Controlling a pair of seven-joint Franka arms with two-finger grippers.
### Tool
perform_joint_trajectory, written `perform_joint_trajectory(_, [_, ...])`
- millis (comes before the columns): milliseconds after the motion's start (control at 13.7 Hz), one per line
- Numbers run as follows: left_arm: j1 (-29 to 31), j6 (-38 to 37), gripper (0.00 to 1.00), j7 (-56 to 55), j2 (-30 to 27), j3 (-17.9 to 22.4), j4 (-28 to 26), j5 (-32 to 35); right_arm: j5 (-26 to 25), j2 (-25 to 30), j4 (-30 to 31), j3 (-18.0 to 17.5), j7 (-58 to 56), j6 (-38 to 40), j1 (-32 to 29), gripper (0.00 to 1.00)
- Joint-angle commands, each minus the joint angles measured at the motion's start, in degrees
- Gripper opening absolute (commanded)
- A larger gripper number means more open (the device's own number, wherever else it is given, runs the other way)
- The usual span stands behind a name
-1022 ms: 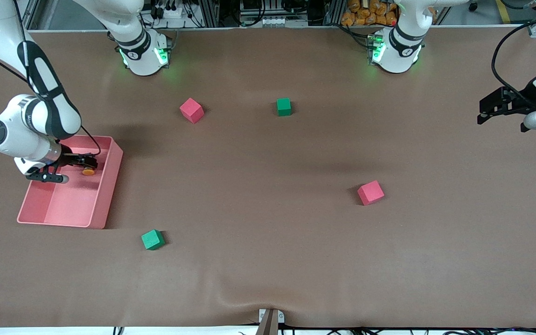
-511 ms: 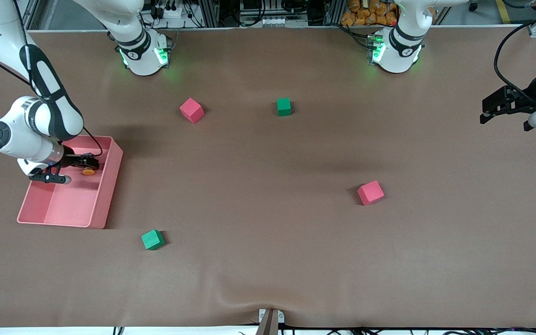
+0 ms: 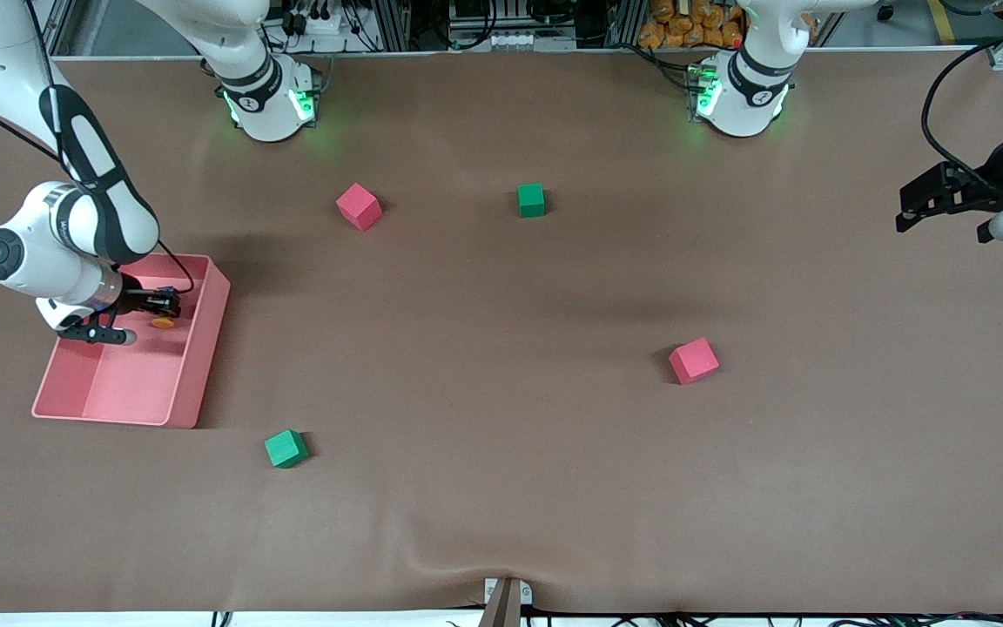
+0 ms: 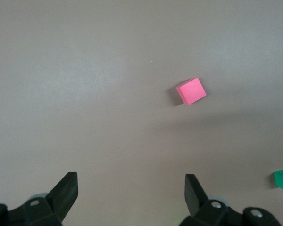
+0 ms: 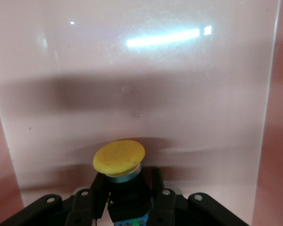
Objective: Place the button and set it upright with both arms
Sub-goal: 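Lower the right gripper into the tray and grasp the yellow button, then lift the button out of the tray with the right gripper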
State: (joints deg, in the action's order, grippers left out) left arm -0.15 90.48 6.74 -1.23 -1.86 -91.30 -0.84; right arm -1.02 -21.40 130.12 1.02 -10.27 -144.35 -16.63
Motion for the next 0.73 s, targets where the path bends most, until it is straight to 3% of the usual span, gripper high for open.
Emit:
perform_joint_trajectory(0, [0.15,-1.1,1.0,-0.23,-0.35,-0.26,0.6,1.11,-0.74,0.12,0.58,-0.23,-0.71,-1.38,-0.25,0.32])
perform_joint_trajectory(438, [0.15,-1.1,1.0,-0.32,-0.35,-0.17,0.6,0.93,-0.74,2.84,-0.04,-0.32,-2.55,0.29,0.1,0.24])
perform_joint_trajectory(657, [0.15,-1.27,1.0,-0.94,-0.26,-0.17,0.6,0.84,-0.74,5.39,-3.19,-0.49,-2.91,8.26,0.19,0.23])
